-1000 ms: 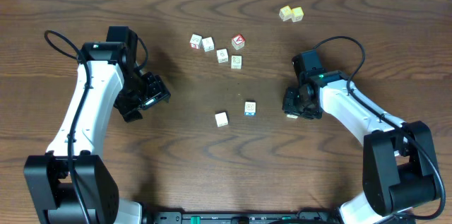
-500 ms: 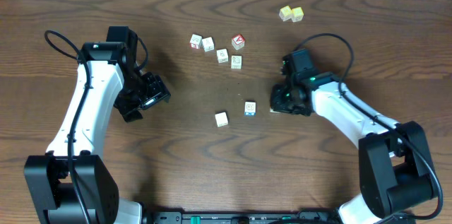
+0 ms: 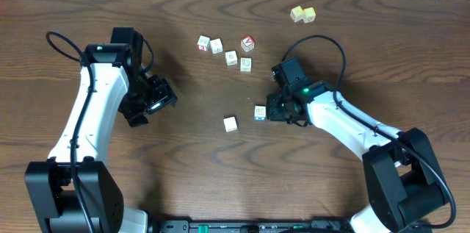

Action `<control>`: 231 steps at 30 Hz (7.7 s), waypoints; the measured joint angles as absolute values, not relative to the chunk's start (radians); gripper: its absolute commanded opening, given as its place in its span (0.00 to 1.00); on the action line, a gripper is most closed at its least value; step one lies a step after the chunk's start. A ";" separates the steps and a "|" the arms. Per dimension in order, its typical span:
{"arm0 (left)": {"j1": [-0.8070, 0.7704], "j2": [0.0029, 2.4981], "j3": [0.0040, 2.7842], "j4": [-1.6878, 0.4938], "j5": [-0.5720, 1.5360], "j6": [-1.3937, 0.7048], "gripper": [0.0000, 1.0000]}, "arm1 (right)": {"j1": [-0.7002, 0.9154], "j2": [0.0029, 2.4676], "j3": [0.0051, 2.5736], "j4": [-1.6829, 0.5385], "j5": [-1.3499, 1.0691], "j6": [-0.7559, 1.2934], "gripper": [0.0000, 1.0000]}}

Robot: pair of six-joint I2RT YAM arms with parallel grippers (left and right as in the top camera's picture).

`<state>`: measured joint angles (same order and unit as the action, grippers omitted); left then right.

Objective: Lift 3 blocks
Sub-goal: 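Carry the K block with the right gripper beside the green J block, then open the right gripper, retract it, and move the left gripper forward, then grasp the white cat-picture block with the left gripper, then set the cat block down beside the K block with the left gripper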

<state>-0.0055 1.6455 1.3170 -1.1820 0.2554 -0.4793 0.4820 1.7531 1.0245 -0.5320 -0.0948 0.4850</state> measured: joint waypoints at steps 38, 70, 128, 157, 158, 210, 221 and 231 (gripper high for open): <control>-0.006 1.645 1.317 -1.182 0.251 -0.479 0.76 | 0.492 1.750 1.345 -0.892 -0.091 0.436 0.58; -0.583 1.651 1.203 -0.801 0.113 -0.643 0.75 | 0.102 1.761 1.374 -1.087 -0.029 0.509 0.99; -0.550 1.887 1.203 -0.566 0.152 -0.514 0.28 | 0.102 1.761 1.374 -1.100 -0.029 0.507 0.99; -0.630 1.889 1.203 -0.511 0.195 -0.402 0.34 | 0.168 1.761 1.374 -1.103 -0.033 0.507 0.99; -0.630 1.890 1.203 -0.510 0.194 -0.402 0.36 | 0.168 1.761 1.374 -1.103 -0.034 0.507 0.99; -0.522 1.883 1.205 -0.556 0.334 -0.471 0.40 | 0.168 1.761 1.374 -1.103 -0.034 0.507 0.99; -0.562 1.883 1.205 -0.553 0.308 -0.499 0.40 | 0.168 1.761 1.374 -1.103 -0.033 0.507 0.99; -0.588 1.883 1.205 -0.533 0.245 -0.528 0.40 | 0.168 1.761 1.374 -1.106 -0.034 0.507 0.99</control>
